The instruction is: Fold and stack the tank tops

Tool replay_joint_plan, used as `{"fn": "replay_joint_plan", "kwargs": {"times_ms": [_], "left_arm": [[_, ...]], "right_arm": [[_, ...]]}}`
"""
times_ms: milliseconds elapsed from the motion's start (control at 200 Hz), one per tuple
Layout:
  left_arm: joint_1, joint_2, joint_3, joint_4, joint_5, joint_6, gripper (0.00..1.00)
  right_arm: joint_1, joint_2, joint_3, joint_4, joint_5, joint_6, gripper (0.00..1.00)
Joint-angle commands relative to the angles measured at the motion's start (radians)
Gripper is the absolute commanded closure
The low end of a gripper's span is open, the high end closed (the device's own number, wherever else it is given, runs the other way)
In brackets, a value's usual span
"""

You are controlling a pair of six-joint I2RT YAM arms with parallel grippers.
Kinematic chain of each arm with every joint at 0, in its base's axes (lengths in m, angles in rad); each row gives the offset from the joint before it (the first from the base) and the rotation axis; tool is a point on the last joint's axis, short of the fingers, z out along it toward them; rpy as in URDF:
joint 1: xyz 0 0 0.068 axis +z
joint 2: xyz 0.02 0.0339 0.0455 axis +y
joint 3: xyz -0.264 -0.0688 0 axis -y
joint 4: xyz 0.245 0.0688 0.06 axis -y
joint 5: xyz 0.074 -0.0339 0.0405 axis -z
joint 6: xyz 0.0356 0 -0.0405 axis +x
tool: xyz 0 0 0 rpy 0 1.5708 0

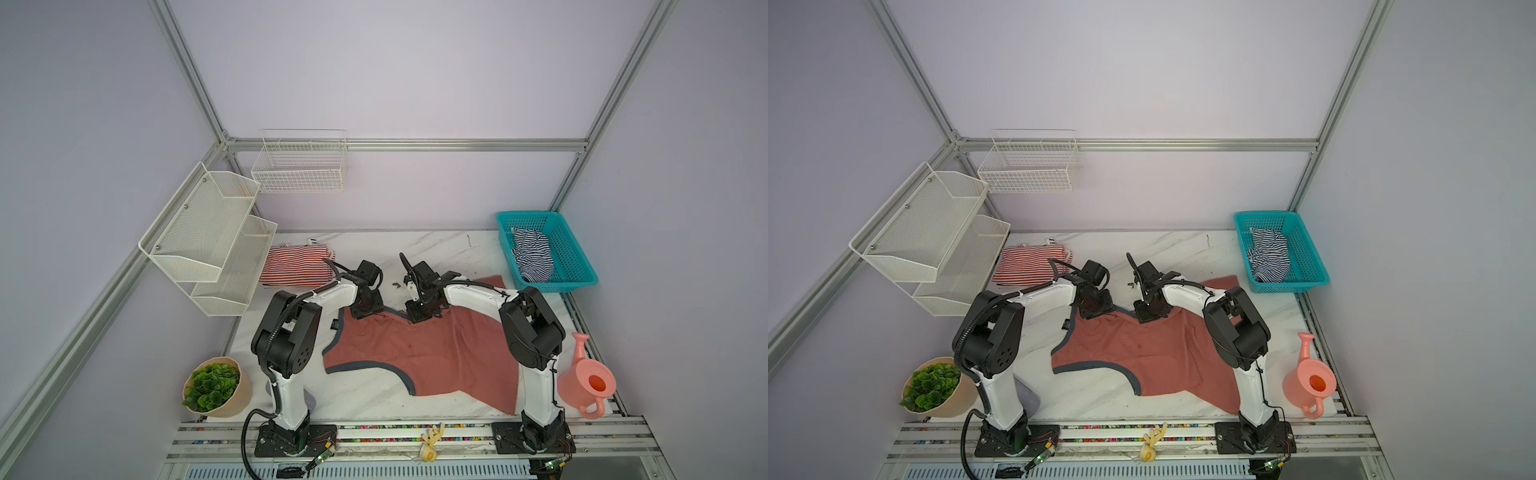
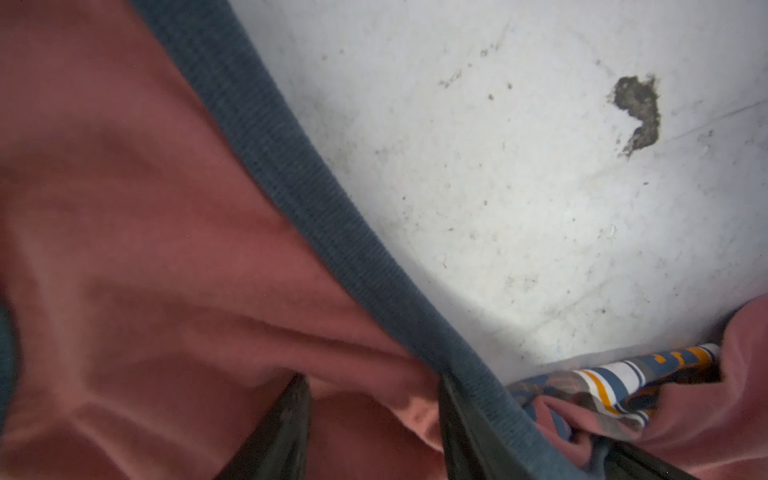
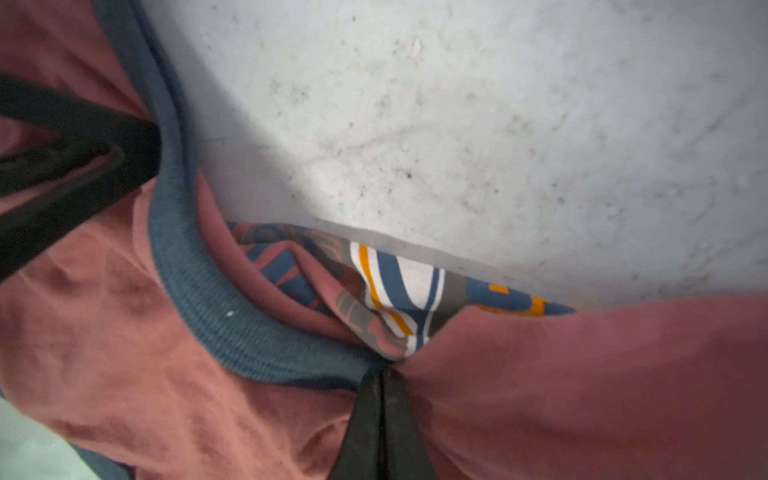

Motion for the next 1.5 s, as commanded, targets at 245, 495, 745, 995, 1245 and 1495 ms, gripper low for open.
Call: {"fn": "replay_joint_plan", "kwargs": {"times_ms": [245,495,745,995,1245,1495], "left_arm": [[0.001,-0.031,-0.074,-0.051,-0.009,-0.002,0.49],[0.001,-0.072,-0.083,-0.051,-0.024,-0.016,0.49],[0.002,-0.1,-0.083,-0.052,-0.036,-0.026,0.49],[0.0,-0.129,-0.103,-0.059,-0.052,-0.036,0.49],[0.001,-0.153,-0.11,-0.064,-0.057,-0.046,0.49],[0.002,-0.173,-0.123,-0.074,-0.058,-0.046,0.49]], "right_arm": [[0.009,-0.051,0.032,-0.027,0.108,0.04,1.0],[0.01,-0.061,0.084,-0.021,0.182,0.07,1.0],[0.006,-0.017,0.174,-0.002,0.226,0.083,1.0],[-0.012,0.033,0.266,0.008,0.259,0.085,1.0],[-0.015,-0.015,0.224,0.06,0.192,0.08,1.0],[-0.007,-0.137,-0.035,0.045,0.046,0.091,1.0]]}}
